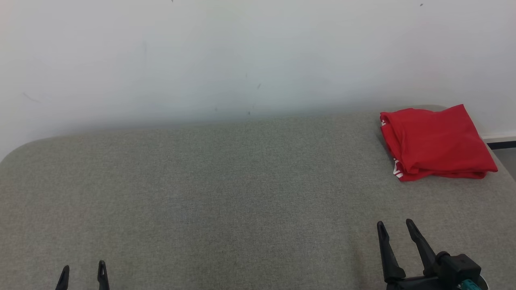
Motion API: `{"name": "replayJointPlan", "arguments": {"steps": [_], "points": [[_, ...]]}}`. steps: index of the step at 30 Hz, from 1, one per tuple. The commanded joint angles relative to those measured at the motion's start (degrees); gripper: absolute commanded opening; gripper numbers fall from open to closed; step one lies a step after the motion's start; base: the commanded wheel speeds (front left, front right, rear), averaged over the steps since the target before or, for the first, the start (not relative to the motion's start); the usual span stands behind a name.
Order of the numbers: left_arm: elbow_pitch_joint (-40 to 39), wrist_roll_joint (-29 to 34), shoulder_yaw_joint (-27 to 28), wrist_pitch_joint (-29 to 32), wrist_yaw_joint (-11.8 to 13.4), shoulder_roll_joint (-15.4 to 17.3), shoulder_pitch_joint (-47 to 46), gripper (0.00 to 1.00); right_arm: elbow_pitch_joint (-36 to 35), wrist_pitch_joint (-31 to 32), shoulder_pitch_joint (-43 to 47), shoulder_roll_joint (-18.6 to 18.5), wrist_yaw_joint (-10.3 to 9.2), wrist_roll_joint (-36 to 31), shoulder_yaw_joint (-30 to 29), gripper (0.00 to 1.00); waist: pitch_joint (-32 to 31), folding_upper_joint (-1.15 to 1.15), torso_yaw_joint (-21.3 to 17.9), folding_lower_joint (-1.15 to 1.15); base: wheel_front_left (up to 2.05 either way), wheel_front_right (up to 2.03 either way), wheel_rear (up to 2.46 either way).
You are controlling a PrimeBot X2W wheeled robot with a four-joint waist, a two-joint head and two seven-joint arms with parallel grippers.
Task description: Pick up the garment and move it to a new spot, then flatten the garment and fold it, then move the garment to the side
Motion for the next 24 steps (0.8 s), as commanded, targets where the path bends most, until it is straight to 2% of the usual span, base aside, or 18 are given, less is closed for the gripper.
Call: {"name": "replayJointPlan", "arguments": {"steps": [1, 24], "points": [[-0.27, 0.07, 0.13, -0.18, -0.02, -0.02, 0.90, 1.00, 0.07, -0.23, 0.56, 0.12, -0.14, 0.37, 0.17, 1.00, 0.01, 0.00, 0.03, 0.00, 0.00, 0.00, 0.00], [-0.45, -1.01, -0.08, -0.18, -0.79, 0.44, 0.97, 1.00, 0.32, -0.23, 0.58, -0.05, -0.13, -0.06, 0.17, 1.00, 0.38, 0.00, 0.04, 0.00, 0.00, 0.00, 0.00]]}}
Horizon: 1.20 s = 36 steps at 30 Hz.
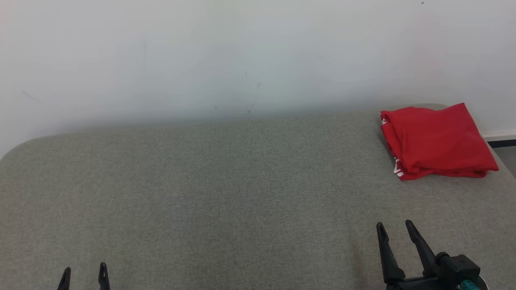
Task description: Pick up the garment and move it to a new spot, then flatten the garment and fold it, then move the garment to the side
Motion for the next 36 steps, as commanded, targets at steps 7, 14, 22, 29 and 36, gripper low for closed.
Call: {"name": "replayJointPlan", "arguments": {"steps": [7, 14, 22, 29, 36], "points": [[0.72, 0.34, -0.05, 0.13, 0.50, 0.16, -0.16, 0.00, 0.45, 0.16, 0.02, 0.08, 0.01, 0.10, -0.03, 0.00, -0.03, -0.01, 0.07, 0.00, 0.00, 0.00, 0.00], [3.07, -5.12, 0.33, 2.34, 0.35, -0.66, -1.38, 0.00, 1.74, 1.95, 0.08, 0.61, 0.01, 5.28, -0.64, 0.00, 0.11, -0.01, 0.18, 0.00, 0.00, 0.00, 0.00], [3.02, -14.25, -0.28, 4.22, 0.08, -0.97, -2.55, 0.00, 1.44, 4.10, -0.67, 1.18, 0.00, 13.46, -1.52, 0.00, 0.34, -0.01, 0.36, 0.00, 0.00, 0.00, 0.00], [3.09, -21.46, -0.65, 5.78, -0.12, -1.22, -3.63, 0.00, 1.24, 5.83, -1.32, 1.64, -0.01, 20.04, -2.22, 0.00, 0.54, -0.01, 0.52, 0.00, 0.00, 0.00, 0.00], [3.28, -27.17, -0.82, 7.15, -0.30, -1.43, -4.59, 0.00, 1.12, 7.20, -1.81, 1.99, -0.02, 25.31, -2.79, 0.00, 0.71, -0.01, 0.65, 0.00, 0.00, 0.00, 0.00]]}}
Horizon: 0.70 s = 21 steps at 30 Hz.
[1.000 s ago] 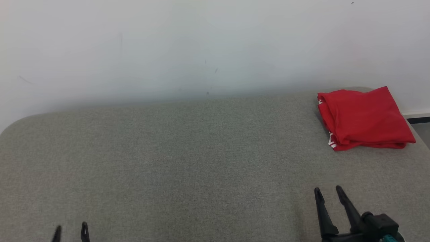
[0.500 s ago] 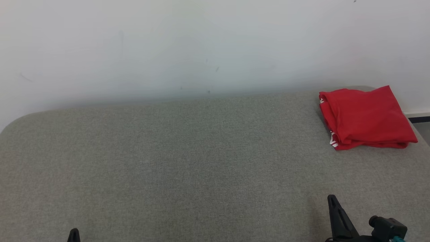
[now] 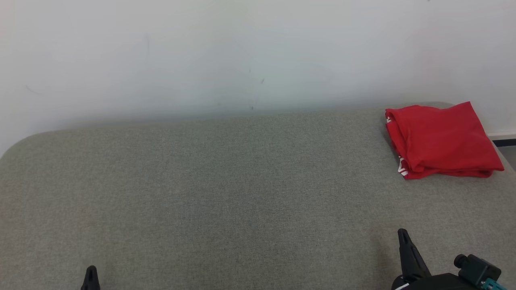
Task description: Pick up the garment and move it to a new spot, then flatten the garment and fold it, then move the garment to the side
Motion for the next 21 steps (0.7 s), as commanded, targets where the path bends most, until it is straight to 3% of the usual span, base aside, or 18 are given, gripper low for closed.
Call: {"name": "replayJointPlan", "arguments": {"steps": [1, 21], "points": [[-0.65, -2.40, 0.04, 0.41, -0.28, 0.12, -1.75, 0.00, -0.89, 0.43, -1.46, 0.08, -0.02, 2.20, -0.43, 0.00, 0.04, -0.01, 0.03, 0.00, 0.00, 0.00, 0.00], [0.05, -18.69, -0.33, 4.46, -0.78, -0.47, -4.63, 0.00, -1.26, 4.49, -2.98, 1.15, -0.04, 17.14, -2.12, 0.00, 0.61, -0.01, 0.48, 0.00, 0.00, 0.00, 0.00]]}}
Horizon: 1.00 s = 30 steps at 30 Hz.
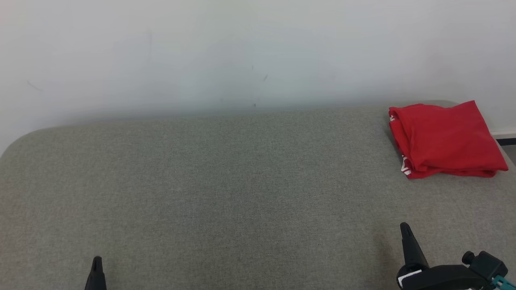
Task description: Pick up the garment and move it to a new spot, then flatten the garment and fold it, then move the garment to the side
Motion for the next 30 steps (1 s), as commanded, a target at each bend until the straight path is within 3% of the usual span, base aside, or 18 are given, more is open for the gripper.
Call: {"name": "replayJointPlan", "arguments": {"steps": [1, 30], "points": [[-0.41, -2.13, 0.00, 0.45, -0.34, 0.12, -1.73, 0.00, -0.94, 0.54, -1.42, 0.17, -0.04, 1.83, -0.36, 0.00, 0.05, 0.00, 0.04, 0.00, 0.00, 0.00, 0.00], [0.41, -20.54, -0.39, 5.06, -0.92, -0.59, -4.91, 0.00, -1.23, 5.13, -3.05, 1.38, -0.07, 18.70, -2.29, 0.00, 0.87, 0.00, 0.69, 0.00, 0.00, 0.00, 0.00]]}}
